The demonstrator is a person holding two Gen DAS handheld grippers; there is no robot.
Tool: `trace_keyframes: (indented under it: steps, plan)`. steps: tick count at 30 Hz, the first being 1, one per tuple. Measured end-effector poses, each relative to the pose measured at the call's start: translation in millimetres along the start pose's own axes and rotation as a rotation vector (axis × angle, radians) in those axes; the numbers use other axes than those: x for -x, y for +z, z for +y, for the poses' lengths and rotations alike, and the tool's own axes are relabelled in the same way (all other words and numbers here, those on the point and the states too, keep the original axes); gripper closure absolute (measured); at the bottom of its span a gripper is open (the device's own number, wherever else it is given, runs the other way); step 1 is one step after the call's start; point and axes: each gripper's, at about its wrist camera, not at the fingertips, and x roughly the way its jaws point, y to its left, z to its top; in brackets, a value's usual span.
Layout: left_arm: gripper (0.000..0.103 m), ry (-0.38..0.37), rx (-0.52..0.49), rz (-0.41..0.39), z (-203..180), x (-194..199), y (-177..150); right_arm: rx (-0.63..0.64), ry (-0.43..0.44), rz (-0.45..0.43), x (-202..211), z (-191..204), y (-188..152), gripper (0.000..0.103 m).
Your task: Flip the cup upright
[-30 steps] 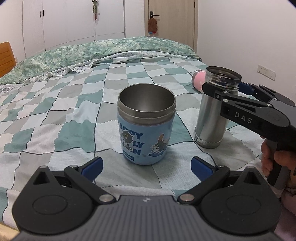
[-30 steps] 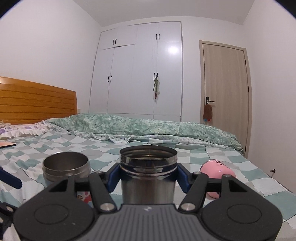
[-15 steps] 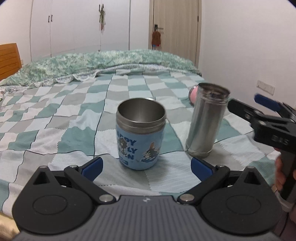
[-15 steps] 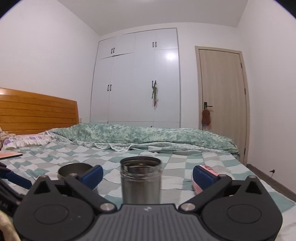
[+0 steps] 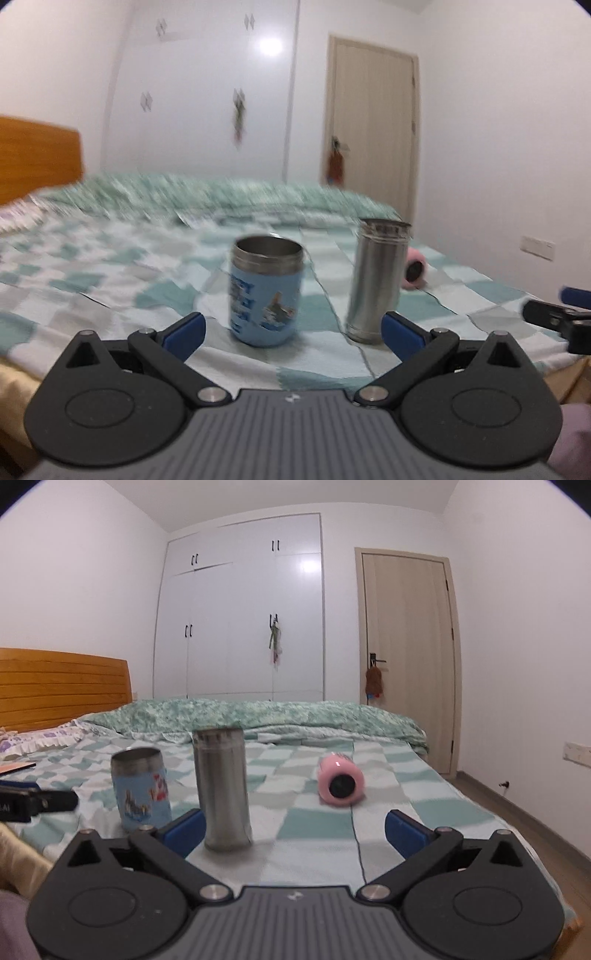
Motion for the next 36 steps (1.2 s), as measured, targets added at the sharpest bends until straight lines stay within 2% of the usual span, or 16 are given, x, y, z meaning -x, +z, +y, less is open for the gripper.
trace_keyframes:
  steps: [7, 12, 17, 25, 36]
  plan:
    - [0.0, 0.008, -0.01, -0.036, -10, 17, -27, -0.008, -0.018, 0.012, 18, -5, -28, 0.0]
    - [0.0, -0.011, -0.009, -0.044, -13, 19, -37, 0.01, -0.025, -0.013, 27, 0, -34, 0.0]
    - [0.0, -0.022, -0.001, -0.064, -14, 20, -40, 0.033, -0.027, -0.023, 30, 3, -38, 0.0]
    - [0.0, -0.035, -0.067, -0.091, -25, 24, -44, 0.048, -0.022, -0.027, 30, 5, -38, 0.0]
    - [0.0, -0.037, -0.062, -0.09, -23, 24, -45, 0.055, -0.022, -0.03, 31, 8, -40, 0.0]
